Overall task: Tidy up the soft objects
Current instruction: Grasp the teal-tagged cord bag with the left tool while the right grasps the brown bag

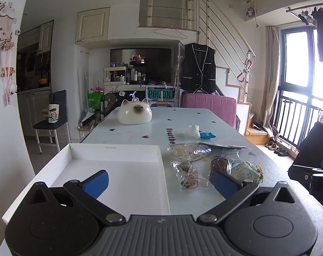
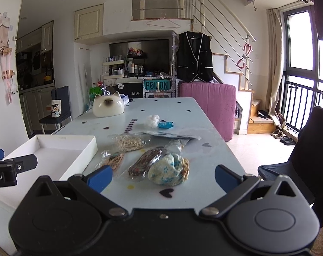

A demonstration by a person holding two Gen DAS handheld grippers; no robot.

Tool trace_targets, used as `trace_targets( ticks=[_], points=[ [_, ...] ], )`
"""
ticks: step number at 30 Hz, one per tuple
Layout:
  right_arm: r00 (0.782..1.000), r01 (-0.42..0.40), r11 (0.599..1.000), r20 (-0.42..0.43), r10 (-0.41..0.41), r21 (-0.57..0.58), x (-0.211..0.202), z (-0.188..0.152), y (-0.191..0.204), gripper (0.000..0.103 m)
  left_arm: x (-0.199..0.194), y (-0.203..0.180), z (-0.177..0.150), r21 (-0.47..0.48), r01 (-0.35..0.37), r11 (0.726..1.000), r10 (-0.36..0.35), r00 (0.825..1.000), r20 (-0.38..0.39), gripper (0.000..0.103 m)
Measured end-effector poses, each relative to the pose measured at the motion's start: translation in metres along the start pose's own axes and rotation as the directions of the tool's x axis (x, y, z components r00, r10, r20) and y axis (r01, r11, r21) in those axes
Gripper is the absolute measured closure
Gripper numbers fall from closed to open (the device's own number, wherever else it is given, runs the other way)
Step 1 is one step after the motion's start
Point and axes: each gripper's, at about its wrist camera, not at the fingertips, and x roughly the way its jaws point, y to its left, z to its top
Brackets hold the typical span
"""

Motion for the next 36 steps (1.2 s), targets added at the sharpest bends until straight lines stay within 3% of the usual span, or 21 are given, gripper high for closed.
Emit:
trace_targets(
  ticks=[11,16,21,27,32,36],
  points=[
    [1.000,0.012,0.999,-0.001,-0.012,0.030,0.021,0.044,-0.016,0.000,0.039,-0.017,0.037,-0.035,0.079,0.996,-0.081,0.996,-0.039,0.001],
    [1.000,0.001,0.998,-0.014,0.000,0.059,0.040,0.058,-0.019,0.001,0.068,-0.028,0.047,-0.050,0.120,0.992,-0.124,0.987,-0.098,0.011],
    [0.996,-0.069,0.989,-0.048,0.076,0.128,0.066,0.068,-0.027,0.014,0.104,-0.036,0.050,-0.094,0.152,0.984,-0.169,0.963,-0.208,0.022],
    [0.983,-0.138,0.965,-0.087,0.161,0.222,0.102,0.071,-0.030,0.033,0.149,-0.043,0.039,-0.177,0.158,0.971,-0.212,0.913,-0.349,0.034],
    [0.954,-0.187,0.923,-0.161,0.251,0.335,0.146,0.069,-0.032,0.047,0.179,-0.046,0.035,-0.196,0.118,0.974,-0.191,0.890,-0.414,0.036],
    [0.916,-0.192,0.878,-0.241,0.321,0.439,0.186,0.061,-0.033,0.055,0.197,-0.048,0.034,-0.195,0.103,0.975,-0.180,0.881,-0.437,0.036]
  ],
)
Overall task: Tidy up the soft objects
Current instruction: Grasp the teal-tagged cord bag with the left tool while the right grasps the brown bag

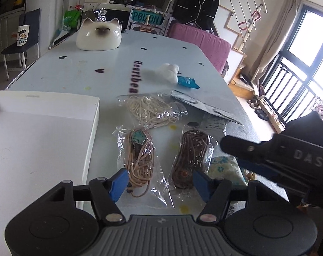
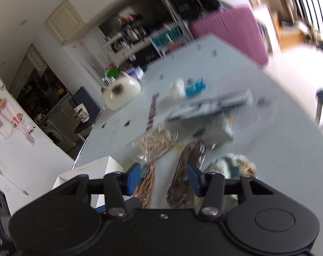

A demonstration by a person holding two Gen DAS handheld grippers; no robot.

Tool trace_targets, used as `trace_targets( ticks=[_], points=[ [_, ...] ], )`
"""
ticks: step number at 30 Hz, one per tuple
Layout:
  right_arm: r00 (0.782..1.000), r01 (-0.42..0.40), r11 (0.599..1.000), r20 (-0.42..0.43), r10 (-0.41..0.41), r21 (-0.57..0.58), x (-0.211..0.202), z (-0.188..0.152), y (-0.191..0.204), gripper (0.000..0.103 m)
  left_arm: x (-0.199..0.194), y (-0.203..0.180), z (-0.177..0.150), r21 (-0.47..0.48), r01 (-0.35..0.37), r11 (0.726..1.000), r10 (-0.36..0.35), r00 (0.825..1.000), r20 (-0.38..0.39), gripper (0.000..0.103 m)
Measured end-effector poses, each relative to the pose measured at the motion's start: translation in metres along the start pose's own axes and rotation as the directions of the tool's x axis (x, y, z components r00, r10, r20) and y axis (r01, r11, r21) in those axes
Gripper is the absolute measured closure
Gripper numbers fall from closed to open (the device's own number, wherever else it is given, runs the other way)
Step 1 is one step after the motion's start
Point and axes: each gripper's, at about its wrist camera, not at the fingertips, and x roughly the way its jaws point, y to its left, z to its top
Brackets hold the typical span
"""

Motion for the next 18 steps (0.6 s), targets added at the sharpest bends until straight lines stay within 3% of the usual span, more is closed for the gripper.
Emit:
trace_targets(
  ticks=[4,9,18],
  points=[
    [0.996,0.002,0.996,-0.088,0.006,0.091,0.035,0.002,-0.009,0.059,0.015,-0.004,0.000,0.032,-0.020,0.999,0.020,1.000,-0.011,0.036],
    [0.988,0.083,0.994,-0.138,-0.072,0.077,0.061,0.002,-0.013,0.059,0.030,-0.006,0.003,0.063,-0.079,0.995,0.080,0.997,-0.005,0.036],
    [0.979,0.103,0.993,-0.182,-0.090,0.064,0.084,0.000,-0.025,0.059,0.049,-0.008,0.005,0.122,-0.163,0.979,0.163,0.987,0.013,0.036]
  ],
)
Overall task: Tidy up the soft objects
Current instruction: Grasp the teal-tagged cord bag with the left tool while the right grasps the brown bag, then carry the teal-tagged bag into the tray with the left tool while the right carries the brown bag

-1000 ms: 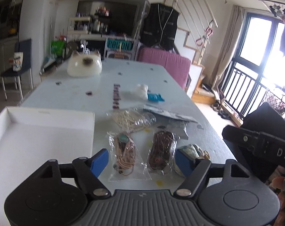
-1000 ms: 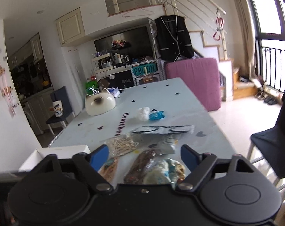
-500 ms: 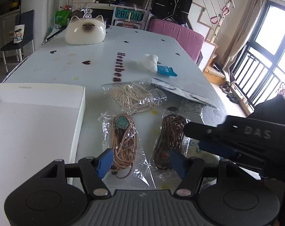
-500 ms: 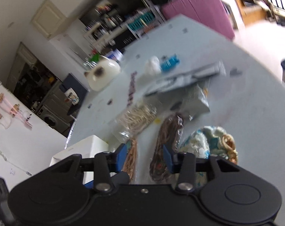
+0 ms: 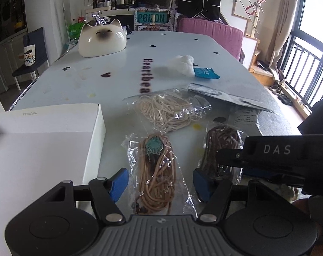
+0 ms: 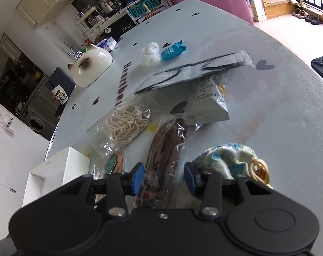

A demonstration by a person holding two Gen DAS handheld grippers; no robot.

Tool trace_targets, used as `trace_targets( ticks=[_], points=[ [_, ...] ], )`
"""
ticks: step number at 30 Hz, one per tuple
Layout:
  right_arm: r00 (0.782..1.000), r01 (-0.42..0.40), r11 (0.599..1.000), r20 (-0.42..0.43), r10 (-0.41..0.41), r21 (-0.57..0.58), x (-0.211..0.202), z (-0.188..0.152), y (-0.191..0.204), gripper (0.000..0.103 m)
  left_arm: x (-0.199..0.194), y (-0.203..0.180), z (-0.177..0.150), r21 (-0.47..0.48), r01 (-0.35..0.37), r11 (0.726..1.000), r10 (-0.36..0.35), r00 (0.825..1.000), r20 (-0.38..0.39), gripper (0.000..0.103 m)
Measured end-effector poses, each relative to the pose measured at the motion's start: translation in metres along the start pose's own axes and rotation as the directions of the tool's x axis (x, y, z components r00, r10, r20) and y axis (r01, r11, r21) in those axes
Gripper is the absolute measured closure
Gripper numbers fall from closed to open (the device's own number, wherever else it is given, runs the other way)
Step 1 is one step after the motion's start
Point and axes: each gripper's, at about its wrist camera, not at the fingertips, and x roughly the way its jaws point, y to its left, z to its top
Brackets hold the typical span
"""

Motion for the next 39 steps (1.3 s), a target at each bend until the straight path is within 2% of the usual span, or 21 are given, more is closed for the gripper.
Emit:
trace_targets(
  ticks=[6,8,14,15,19,23,32,39],
  points=[
    [1.000,0.002,1.000,0.008,-0.001,-0.023,0.005,-0.001,0.004,0.061,0.008,0.000,0.001,0.023,0.001,1.000,-0.001,1.000,-0.022,0.036],
    [1.000,0.007,0.999,0.005,-0.007,-0.038,0.006,-0.001,0.005,0.073,0.007,-0.001,0.001,0.026,-0.004,1.000,0.005,1.000,-0.019,0.036],
    [1.000,-0.004,0.998,-0.005,0.004,-0.056,0.006,0.000,0.006,0.090,0.007,-0.005,0.002,0.056,0.001,0.998,-0.001,1.000,-0.005,0.053],
    [1.000,-0.014,0.998,-0.005,0.014,-0.055,0.005,0.000,0.006,0.091,0.006,-0.006,0.001,0.068,0.010,0.998,-0.010,1.000,0.000,0.060],
    [0.999,-0.036,0.997,0.007,0.037,-0.072,-0.003,-0.004,0.010,0.093,-0.001,-0.006,-0.001,0.084,0.041,0.996,-0.040,0.999,-0.008,0.069],
    [0.998,-0.058,0.995,0.026,0.060,-0.086,-0.014,-0.006,0.015,0.093,-0.013,-0.001,-0.004,0.059,0.087,0.994,-0.087,0.996,-0.002,0.071],
    [0.993,-0.072,0.991,0.082,0.081,-0.113,-0.050,-0.020,0.025,0.094,-0.065,0.016,-0.008,0.035,0.182,0.983,-0.185,0.978,0.100,0.071],
    [0.984,-0.094,0.987,0.139,0.112,-0.133,-0.084,-0.036,0.042,0.094,-0.106,0.044,-0.016,0.016,0.210,0.978,-0.209,0.960,0.184,0.071]
  ],
)
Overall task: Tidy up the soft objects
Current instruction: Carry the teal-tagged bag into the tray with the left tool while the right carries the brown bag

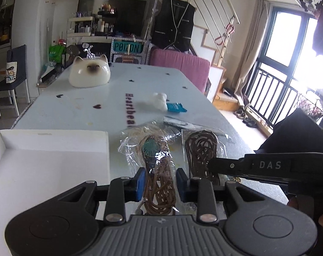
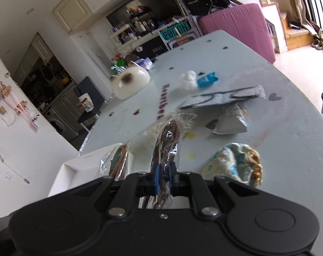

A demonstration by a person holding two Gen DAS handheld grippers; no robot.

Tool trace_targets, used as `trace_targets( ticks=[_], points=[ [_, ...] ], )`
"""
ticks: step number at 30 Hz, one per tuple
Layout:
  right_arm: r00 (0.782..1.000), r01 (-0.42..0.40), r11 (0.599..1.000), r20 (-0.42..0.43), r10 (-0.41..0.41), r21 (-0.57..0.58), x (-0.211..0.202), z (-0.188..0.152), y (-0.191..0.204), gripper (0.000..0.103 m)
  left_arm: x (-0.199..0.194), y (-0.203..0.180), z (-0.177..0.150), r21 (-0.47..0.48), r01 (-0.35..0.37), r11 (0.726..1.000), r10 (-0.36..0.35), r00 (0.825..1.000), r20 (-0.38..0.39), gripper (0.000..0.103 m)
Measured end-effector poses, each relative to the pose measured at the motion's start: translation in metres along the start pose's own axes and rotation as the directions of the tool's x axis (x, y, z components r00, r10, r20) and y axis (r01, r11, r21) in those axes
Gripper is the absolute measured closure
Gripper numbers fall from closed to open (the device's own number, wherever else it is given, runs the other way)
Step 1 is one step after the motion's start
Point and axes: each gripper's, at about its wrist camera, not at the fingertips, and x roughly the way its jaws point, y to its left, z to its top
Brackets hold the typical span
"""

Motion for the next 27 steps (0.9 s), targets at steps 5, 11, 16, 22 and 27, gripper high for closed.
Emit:
trace_targets(
  ticks=[5,11,16,22,27],
  points=[
    [0.998,-0.056,0.998,0.019,0.057,-0.010,-0.012,-0.009,0.026,0.094,-0.029,0.023,-0.003,-0.006,-0.017,1.000,0.017,0.999,0.039,0.071],
    [0.993,-0.121,0.992,-0.008,0.121,-0.041,-0.010,-0.027,0.062,0.094,-0.051,0.054,-0.013,-0.025,-0.042,0.999,0.043,0.998,0.038,0.071],
    [0.987,-0.152,0.987,-0.063,0.149,-0.047,-0.003,-0.048,0.086,0.094,-0.062,0.076,-0.027,-0.029,-0.061,0.998,0.061,0.998,0.000,0.071],
    [0.975,-0.180,0.983,-0.136,0.175,-0.023,0.005,-0.070,0.103,0.094,-0.073,0.101,-0.046,-0.021,-0.073,0.997,0.072,0.997,-0.041,0.071],
    [0.967,-0.182,0.983,-0.187,0.174,-0.024,0.010,-0.085,0.113,0.094,-0.075,0.120,-0.066,-0.020,-0.078,0.997,0.076,0.994,-0.080,0.071]
  ],
)
